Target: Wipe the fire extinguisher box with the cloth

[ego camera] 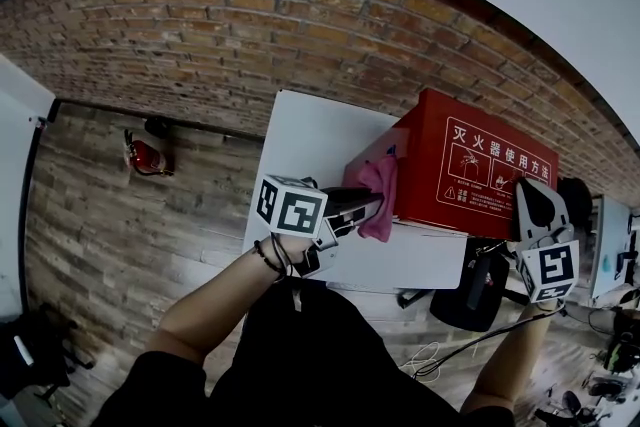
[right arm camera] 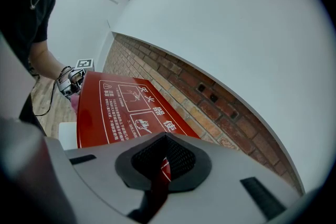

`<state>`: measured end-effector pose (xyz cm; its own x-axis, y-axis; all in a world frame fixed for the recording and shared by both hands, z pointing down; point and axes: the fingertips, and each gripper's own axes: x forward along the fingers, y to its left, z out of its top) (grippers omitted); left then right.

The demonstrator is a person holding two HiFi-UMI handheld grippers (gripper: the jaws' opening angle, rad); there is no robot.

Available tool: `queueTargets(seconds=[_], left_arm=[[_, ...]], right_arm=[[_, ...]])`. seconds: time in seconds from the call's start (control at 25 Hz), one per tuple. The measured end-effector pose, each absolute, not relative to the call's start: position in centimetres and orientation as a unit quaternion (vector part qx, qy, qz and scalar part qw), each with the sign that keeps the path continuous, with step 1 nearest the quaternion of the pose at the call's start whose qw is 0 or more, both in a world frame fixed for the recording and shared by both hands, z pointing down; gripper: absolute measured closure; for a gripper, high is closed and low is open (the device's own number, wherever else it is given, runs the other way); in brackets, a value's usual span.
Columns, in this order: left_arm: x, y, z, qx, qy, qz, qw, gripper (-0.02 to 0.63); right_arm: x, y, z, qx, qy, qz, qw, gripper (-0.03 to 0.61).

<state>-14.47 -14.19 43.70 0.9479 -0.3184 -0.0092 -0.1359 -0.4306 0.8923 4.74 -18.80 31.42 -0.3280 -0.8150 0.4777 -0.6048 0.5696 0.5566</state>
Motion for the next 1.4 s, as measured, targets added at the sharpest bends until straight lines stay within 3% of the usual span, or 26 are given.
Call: queueTargets(seconds=[0.76, 1.04, 1.32, 1.4], left_arm=[[-14.7, -13.8, 37.9, 0.865, -0.16, -0.114, 0.461, 0.56], [-16.8, -13.4, 38.3, 0.863, -0.21, -0.12, 0.443, 0.56], [-20.4, -11.4, 39.7, 0.87, -0.261, -0.094, 0.409, 0.56], [-21.3, -10.3, 40.8, 0.87, -0.262, -0.085, 0.41, 0.56]], right_arm=[[4.6, -18.5, 31.3, 0.444, -0.806, -0.146, 0.364, 0.561], [4.9, -17.8, 30.8, 0.475, -0.758, -0.228, 0.384, 0.561], [0.8, -12.9, 28.9, 0.457, -0.822, -0.214, 0.265, 0.561], [0.0, -11.6, 29.7, 0.444, -0.834, -0.201, 0.259, 0.561]])
